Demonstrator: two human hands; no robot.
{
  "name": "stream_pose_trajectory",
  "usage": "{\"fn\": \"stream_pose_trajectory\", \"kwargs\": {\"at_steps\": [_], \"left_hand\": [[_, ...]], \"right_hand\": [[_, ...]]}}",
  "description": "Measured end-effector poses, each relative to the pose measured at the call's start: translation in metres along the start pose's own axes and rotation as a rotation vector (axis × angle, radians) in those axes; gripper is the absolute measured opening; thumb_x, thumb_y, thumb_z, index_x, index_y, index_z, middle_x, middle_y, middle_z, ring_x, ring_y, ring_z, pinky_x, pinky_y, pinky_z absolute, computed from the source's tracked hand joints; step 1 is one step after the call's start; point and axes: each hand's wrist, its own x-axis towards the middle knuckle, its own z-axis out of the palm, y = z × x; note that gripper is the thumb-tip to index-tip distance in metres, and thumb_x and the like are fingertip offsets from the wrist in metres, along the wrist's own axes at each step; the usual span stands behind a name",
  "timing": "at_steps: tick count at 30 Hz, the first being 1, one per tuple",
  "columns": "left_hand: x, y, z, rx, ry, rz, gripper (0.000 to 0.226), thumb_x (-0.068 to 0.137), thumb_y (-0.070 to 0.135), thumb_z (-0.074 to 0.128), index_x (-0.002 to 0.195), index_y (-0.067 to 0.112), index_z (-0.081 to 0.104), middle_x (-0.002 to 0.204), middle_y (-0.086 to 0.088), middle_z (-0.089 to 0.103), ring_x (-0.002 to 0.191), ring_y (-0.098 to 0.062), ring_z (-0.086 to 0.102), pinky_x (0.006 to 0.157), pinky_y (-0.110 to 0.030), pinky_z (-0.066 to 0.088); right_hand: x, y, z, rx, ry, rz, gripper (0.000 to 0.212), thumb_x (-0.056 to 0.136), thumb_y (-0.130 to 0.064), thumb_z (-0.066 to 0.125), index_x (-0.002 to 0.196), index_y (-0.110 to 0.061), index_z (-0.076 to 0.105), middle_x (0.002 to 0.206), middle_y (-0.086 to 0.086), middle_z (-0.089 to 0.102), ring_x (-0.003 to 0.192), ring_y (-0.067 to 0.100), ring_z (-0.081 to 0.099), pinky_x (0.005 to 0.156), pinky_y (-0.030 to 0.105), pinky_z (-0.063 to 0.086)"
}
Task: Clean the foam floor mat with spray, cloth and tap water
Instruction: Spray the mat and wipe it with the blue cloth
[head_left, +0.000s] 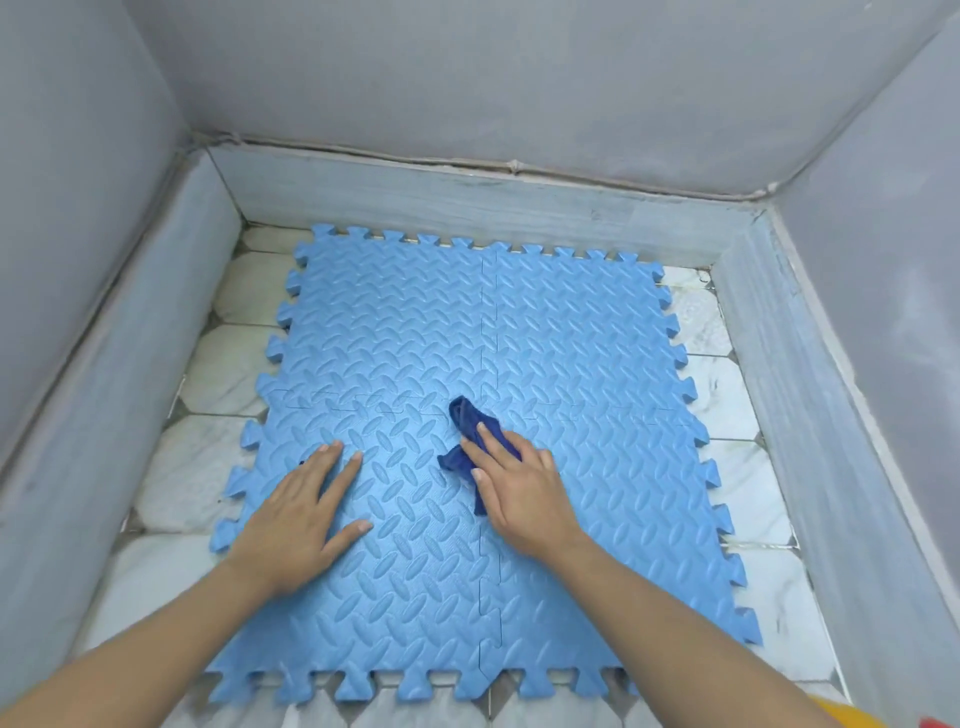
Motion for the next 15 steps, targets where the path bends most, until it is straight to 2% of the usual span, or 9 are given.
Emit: {"fn": "stream_pose_trajectory", "kwargs": {"at_steps": [1, 3, 6, 8, 10, 13, 15], "left_hand": [[0.004, -0.006, -0.006, 0.068, -0.027, 0.042, 0.089, 0.088, 0.076, 0.018, 0.151, 0.015, 0.036, 0.152, -0.012, 0.040, 0.137, -0.028, 0.045, 0.108, -0.038, 0.037], [0.015, -0.016, -0.017, 0.163, -0.042, 0.113, 0.098, 0.082, 0.084, 0.019, 0.140, 0.012, 0.051, 0.131, -0.014, 0.058, 0.114, -0.029, 0.064, 0.093, -0.038, 0.052], [0.029, -0.020, -0.027, 0.161, -0.001, 0.166, 0.098, 0.075, 0.089, 0.026, 0.136, 0.017, 0.055, 0.112, -0.005, 0.058, 0.097, -0.022, 0.062, 0.088, -0.033, 0.052], [0.036, -0.016, -0.029, 0.066, 0.049, 0.165, 0.075, 0.083, 0.078, 0.035, 0.129, 0.022, 0.057, 0.108, -0.001, 0.054, 0.095, -0.020, 0.057, 0.090, -0.030, 0.043], [0.041, -0.007, -0.026, 0.026, 0.133, 0.135, 0.054, 0.091, 0.063, 0.036, 0.118, 0.022, 0.059, 0.110, -0.001, 0.054, 0.099, -0.022, 0.055, 0.092, -0.033, 0.039], [0.060, 0.002, -0.017, 0.095, 0.176, 0.154, 0.047, 0.092, 0.056, 0.037, 0.112, 0.018, 0.057, 0.124, -0.007, 0.055, 0.112, -0.026, 0.056, 0.099, -0.041, 0.039], [0.075, 0.005, -0.014, 0.105, 0.187, 0.161, 0.049, 0.090, 0.058, 0.038, 0.109, 0.017, 0.058, 0.124, -0.007, 0.055, 0.113, -0.026, 0.057, 0.100, -0.044, 0.042]], "right_hand": [[0.000, 0.006, -0.004, -0.058, 0.018, -0.008, 0.045, 0.101, -0.040, 0.027, 0.137, -0.031, 0.053, 0.142, -0.008, 0.054, 0.111, 0.024, 0.056, 0.084, 0.036, 0.045], [0.003, 0.020, -0.010, -0.096, 0.055, 0.013, 0.043, 0.098, -0.034, 0.034, 0.133, -0.025, 0.056, 0.133, -0.004, 0.062, 0.089, 0.025, 0.057, 0.068, 0.035, 0.050], [0.005, 0.046, -0.019, -0.123, 0.046, 0.128, 0.042, 0.096, -0.025, 0.042, 0.137, -0.019, 0.052, 0.128, 0.001, 0.062, 0.086, 0.027, 0.055, 0.062, 0.039, 0.053], [-0.003, 0.063, -0.023, -0.106, 0.044, 0.271, 0.043, 0.097, -0.023, 0.047, 0.140, -0.018, 0.048, 0.133, 0.006, 0.055, 0.099, 0.030, 0.055, 0.063, 0.041, 0.053], [-0.019, 0.073, -0.025, -0.069, 0.021, 0.382, 0.045, 0.098, -0.026, 0.046, 0.142, -0.018, 0.046, 0.138, 0.010, 0.047, 0.107, 0.033, 0.054, 0.065, 0.041, 0.053], [-0.038, 0.072, -0.022, -0.087, 0.046, 0.492, 0.045, 0.096, -0.027, 0.049, 0.140, -0.017, 0.047, 0.133, 0.012, 0.048, 0.099, 0.033, 0.059, 0.059, 0.037, 0.048], [-0.044, 0.070, -0.013, -0.071, 0.089, 0.553, 0.044, 0.093, -0.027, 0.055, 0.135, -0.016, 0.051, 0.123, 0.011, 0.051, 0.088, 0.030, 0.061, 0.050, 0.032, 0.043]]}}
